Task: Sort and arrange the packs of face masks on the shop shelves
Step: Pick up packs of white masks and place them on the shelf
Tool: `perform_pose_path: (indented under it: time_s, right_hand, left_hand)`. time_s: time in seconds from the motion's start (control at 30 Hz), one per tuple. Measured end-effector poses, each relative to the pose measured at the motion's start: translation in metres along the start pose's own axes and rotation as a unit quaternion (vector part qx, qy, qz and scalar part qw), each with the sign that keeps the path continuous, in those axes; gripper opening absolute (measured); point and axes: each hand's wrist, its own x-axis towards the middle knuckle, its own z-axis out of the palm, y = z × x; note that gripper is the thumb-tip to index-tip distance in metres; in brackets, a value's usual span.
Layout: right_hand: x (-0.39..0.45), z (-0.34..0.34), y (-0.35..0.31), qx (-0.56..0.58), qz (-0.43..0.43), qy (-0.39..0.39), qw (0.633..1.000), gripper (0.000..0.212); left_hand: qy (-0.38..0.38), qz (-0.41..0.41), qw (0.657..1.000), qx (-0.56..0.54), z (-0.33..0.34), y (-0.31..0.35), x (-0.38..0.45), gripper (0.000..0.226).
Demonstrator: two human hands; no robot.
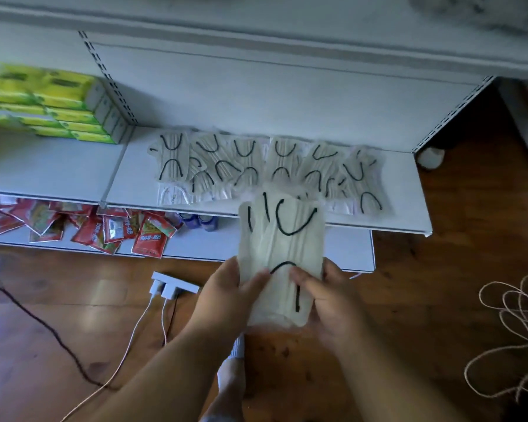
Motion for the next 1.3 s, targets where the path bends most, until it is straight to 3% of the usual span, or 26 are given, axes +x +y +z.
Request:
perform_pose_path:
  time_s: [0.1,0.3,0.53,0.67,0.8,0.9,1.0,1.1,1.17,1.3]
  right_hand:
    - [-0.043,-0.032,-0.001,-0.001,-0.022,0.011,1.0,0.012]
    - [-0.15,-0.083,-0.018,-0.045,-0.085,0.001,0.995,0.01]
    - [-0.219,-0.086,-0.048,-0.129,-0.137,0.002,0.982,0.005]
    - [-0.229,-0.051,-0.065,-0.154,-0.144,-0.046,0.976,0.007]
    - [-0.213,0.001,-0.09,-0.165,-0.19,-0.015,0.968,0.01]
    - [-0.192,0.051,-0.117,-0.17,-0.229,0.015,0.958,0.016]
    - [-0.172,0.102,-0.142,-0.151,-0.251,0.01,0.956,0.011]
    - [-0.153,0.145,-0.163,-0.16,-0.289,0.061,0.942,0.001]
    - [-0.141,0.163,-0.174,-0.164,-0.296,0.103,0.935,0.01]
    - [-0.122,0.174,-0.203,-0.179,-0.285,0.15,0.93,0.029]
  left_hand:
    - [0.021,-0.026,0.996,-0.086,0.018,-0.001,-0.046,0.012]
    - [0.018,0.033,0.999,-0.036,0.041,0.011,-0.156,0.014]
    - [-0.004,0.077,0.997,-0.03,0.027,0.038,-0.22,0.028]
    - [0.026,0.108,0.994,-0.001,0.002,0.057,-0.22,0.025]
    - [0.061,0.12,0.99,-0.031,-0.038,0.09,-0.2,0.037]
    - [0.072,0.134,0.986,-0.061,-0.078,0.126,-0.174,0.01]
    - [0.075,0.164,0.982,-0.058,-0.121,0.161,-0.14,0.015]
    - [0.072,0.178,0.98,-0.048,-0.153,0.194,-0.111,0.022]
    - [0.073,0.177,0.98,-0.05,-0.164,0.212,-0.097,0.012]
    - [0.078,0.177,0.979,-0.059,-0.168,0.245,-0.073,0.016]
